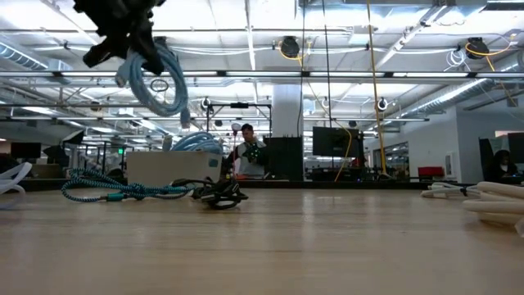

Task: Pick & Place USB Port
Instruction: Put the blue HDMI cable into the gray bin, then put the dark blue charger cable into the yellow bin

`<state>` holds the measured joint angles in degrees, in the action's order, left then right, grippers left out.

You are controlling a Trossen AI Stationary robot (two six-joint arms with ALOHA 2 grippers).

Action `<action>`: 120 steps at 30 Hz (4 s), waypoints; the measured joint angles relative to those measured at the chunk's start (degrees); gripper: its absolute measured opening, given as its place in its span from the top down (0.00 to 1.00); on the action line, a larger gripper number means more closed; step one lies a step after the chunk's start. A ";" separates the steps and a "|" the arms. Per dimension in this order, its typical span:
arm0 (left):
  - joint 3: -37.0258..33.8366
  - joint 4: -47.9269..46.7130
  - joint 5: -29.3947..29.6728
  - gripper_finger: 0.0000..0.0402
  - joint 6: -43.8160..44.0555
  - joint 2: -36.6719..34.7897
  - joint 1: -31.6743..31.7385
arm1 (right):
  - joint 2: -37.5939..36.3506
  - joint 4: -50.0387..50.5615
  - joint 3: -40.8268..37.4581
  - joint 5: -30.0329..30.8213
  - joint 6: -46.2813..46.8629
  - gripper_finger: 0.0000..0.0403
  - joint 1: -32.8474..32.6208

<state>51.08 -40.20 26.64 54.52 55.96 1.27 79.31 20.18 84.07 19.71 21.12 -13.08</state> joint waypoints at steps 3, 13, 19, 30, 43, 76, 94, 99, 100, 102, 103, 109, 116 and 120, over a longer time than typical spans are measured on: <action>0.01 -2.48 1.02 0.93 -2.55 0.67 3.23 | 2.48 2.75 0.00 -0.52 1.36 0.71 0.03; 20.46 -16.82 11.93 0.93 -19.22 13.01 10.10 | 8.17 0.16 -0.04 -4.95 4.96 0.71 -0.87; 25.52 -22.34 8.95 0.93 -24.68 22.03 14.69 | 6.52 -1.07 -0.11 -4.34 4.04 0.71 -0.45; 23.20 -17.07 9.49 0.93 -31.61 28.57 20.45 | 4.34 -1.88 -0.04 -0.15 3.67 0.71 -1.88; 23.14 -12.10 5.90 0.93 -35.76 34.30 27.08 | 4.41 -1.94 -0.04 -0.05 4.60 0.71 -3.52; 13.91 1.95 -7.20 0.69 -34.77 33.55 33.41 | 2.97 -1.92 -0.07 1.40 3.50 0.71 -5.03; 16.75 1.49 -17.32 0.37 -30.57 19.57 35.60 | 2.97 -1.73 -0.07 2.97 1.77 0.71 -4.92; 18.15 1.29 -37.03 0.44 -29.97 10.72 30.64 | 2.97 1.58 -0.06 2.72 0.35 0.71 -4.07; 18.15 0.38 -38.40 0.45 -29.82 8.95 28.60 | 2.97 3.30 -0.04 2.68 0.24 0.71 -3.82; 18.15 -1.86 -38.72 0.48 -28.83 5.36 24.11 | 2.97 7.78 -0.07 2.59 0.22 0.71 -3.37; 18.15 -3.44 -38.99 0.49 -28.28 3.69 22.03 | 3.14 9.63 -0.07 2.59 0.22 0.71 -3.07; 18.15 -17.28 -36.34 0.55 -21.51 -1.70 9.92 | 4.47 10.38 -4.40 0.25 2.16 0.71 -0.55; 18.13 -22.37 -24.86 0.52 -12.72 -1.82 -3.40 | 8.40 -16.94 -23.13 -19.17 16.62 0.70 6.85; 18.13 -21.83 -20.82 0.50 -9.29 -0.90 -8.75 | 16.06 -39.00 -29.81 -31.45 27.70 0.65 9.57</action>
<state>69.21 -62.03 5.82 45.24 55.07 -7.47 95.37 -18.82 54.26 -11.73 48.82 -3.51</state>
